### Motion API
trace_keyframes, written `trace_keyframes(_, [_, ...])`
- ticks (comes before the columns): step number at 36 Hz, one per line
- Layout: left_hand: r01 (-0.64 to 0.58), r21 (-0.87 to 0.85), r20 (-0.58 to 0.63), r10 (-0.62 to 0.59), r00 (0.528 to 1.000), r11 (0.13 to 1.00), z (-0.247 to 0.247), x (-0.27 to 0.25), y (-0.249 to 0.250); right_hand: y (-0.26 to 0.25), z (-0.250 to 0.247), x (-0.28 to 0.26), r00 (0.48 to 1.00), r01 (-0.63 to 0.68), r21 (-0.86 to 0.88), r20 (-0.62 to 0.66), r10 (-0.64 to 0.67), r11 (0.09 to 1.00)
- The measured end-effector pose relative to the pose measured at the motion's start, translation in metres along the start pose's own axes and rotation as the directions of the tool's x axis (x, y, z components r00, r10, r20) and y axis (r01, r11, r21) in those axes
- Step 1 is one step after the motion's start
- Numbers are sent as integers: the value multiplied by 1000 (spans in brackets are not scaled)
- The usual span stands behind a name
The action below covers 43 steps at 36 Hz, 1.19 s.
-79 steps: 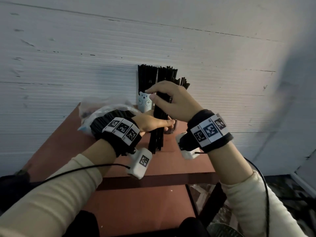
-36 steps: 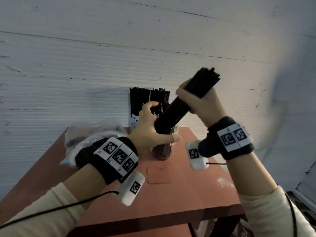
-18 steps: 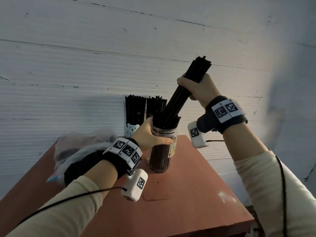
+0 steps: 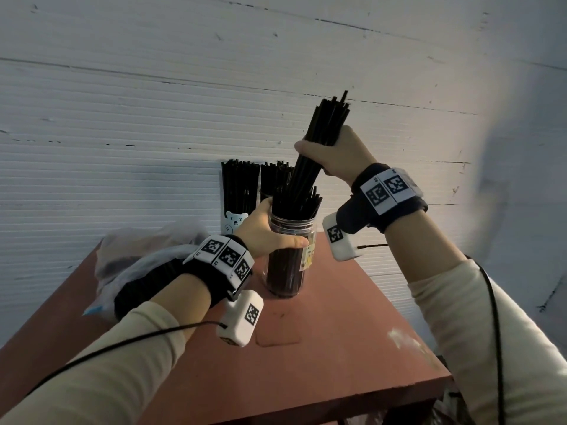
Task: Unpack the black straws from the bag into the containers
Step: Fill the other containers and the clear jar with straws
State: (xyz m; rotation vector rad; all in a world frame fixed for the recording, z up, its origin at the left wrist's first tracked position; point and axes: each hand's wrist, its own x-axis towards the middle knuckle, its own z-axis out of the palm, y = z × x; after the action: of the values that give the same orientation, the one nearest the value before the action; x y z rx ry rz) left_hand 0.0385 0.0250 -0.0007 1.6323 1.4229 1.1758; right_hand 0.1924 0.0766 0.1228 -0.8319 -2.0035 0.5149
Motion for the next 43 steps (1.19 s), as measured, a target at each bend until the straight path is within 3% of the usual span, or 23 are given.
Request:
trace_keyframes(2, [-3,3,-1,3,1000,1000,0,-2,1,3,6,-1,997,-12,-76,77,18,997])
trace_keyframes(7, [-24,54,-37,26,999,998,-1,-5,4,15,16,-14,993,-25,-183,111,46,983])
trace_keyframes(15, [-26,63,-49,29,998,998,1,-3,1,11,17,-47,972,-59,-77,224,75,995])
trace_keyframes(18, [-26,71,-56,30,998,997,1,-2,1,11,19,-52,988,-26,3,151,25,1000])
trace_keyframes(22, [-14,84,-52,18,998,996,1,0,-1,14,21,-49,995,76,109,-78,-68,991])
trace_keyframes(25, [-10,83,-56,15,998,997,2,0,-1,17,23,-51,980,190,203,-93,-175,960])
trace_keyframes(28, [-13,79,-63,18,998,997,2,-2,1,19,29,-54,977,204,48,-65,-201,978])
trace_keyframes(31, [-15,68,-55,19,998,998,3,-4,1,23,36,-58,986,163,-183,66,-153,970])
trace_keyframes(33, [-12,58,-63,15,998,998,4,-5,3,23,39,-61,982,160,-202,130,-135,966])
trace_keyframes(38, [-9,67,-85,15,996,998,7,-6,2,28,41,-55,961,278,-251,72,-268,927])
trace_keyframes(40, [3,75,-90,4,996,997,7,-5,2,25,42,-55,938,345,-264,128,-322,901])
trace_keyframes(43, [6,73,-79,0,997,997,7,-4,3,22,42,-57,930,344,-346,251,-268,873])
